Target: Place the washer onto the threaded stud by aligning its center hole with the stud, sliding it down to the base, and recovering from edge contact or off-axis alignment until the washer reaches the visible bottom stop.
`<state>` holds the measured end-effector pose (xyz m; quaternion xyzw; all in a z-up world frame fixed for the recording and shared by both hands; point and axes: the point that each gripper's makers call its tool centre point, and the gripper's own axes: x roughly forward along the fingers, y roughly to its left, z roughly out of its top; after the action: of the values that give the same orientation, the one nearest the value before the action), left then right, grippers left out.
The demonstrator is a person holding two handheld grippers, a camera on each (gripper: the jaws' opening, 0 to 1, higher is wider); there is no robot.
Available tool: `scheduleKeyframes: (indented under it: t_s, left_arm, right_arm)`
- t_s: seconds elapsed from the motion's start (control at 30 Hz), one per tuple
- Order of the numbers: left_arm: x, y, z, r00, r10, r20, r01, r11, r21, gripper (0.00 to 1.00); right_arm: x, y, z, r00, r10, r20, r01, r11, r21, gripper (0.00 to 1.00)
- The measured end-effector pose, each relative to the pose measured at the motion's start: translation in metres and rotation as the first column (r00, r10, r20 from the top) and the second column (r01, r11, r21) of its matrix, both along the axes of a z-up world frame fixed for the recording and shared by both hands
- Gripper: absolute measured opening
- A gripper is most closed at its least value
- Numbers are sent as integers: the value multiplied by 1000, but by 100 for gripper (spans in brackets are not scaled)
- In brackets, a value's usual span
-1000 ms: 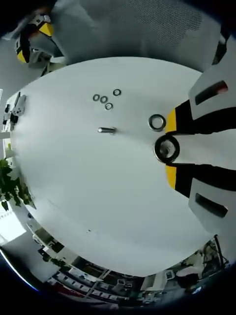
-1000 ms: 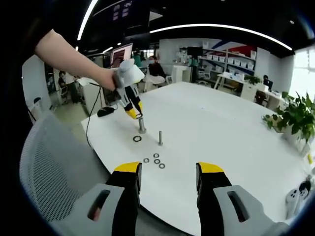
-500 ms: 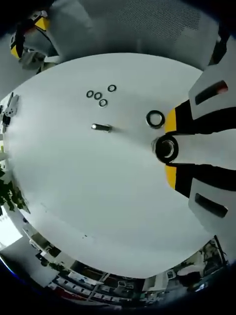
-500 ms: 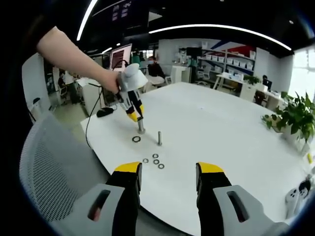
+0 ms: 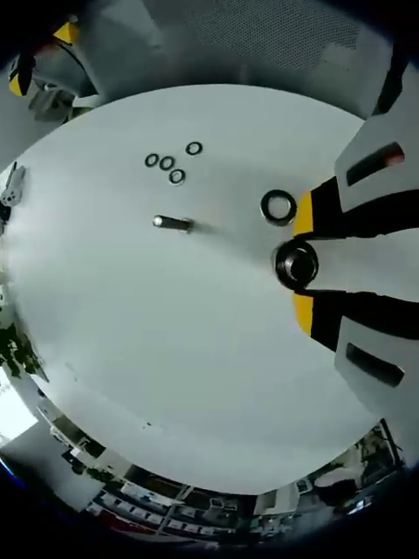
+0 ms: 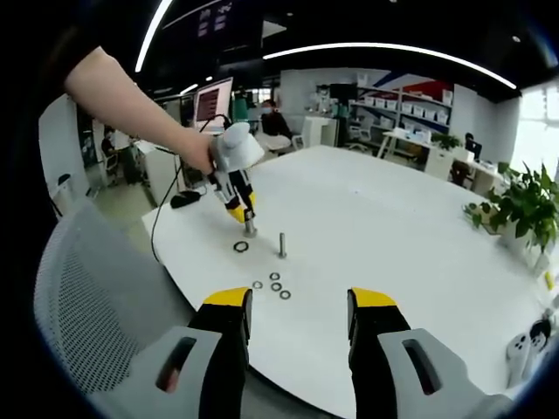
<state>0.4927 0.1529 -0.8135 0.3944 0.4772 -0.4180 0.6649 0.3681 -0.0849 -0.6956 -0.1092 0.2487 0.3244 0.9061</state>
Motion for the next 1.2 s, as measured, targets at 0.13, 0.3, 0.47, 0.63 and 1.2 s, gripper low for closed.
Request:
scheduleKeyframes:
  t_s: [0.13, 0.3, 0.47, 0.63, 1.2]
  left_arm:
    - [0, 2, -3, 999, 38, -6, -38, 999, -11, 20]
    - [0, 3, -1, 997, 77, -10, -77, 996, -41, 20]
    - [0, 4, 4, 995, 96, 3, -96, 993, -64, 21]
    - [-2, 7, 8, 992, 126, 0, -126, 988, -93, 22]
    - [-3, 7, 7, 990, 142, 2, -141, 984, -110, 23]
  right_arm:
    - [0, 0, 1, 1000, -3, 2, 3, 1000, 5, 46]
    - [-1, 2, -1, 1000, 9, -3, -9, 1000, -3, 46]
    - [-2, 4, -2, 1000, 20, -9, -20, 1000, -6, 46]
    - [-3, 4, -2, 1000, 23, -10, -23, 1000, -9, 46]
    - [-3, 3, -2, 1000, 18, -4, -18, 1000, -10, 46]
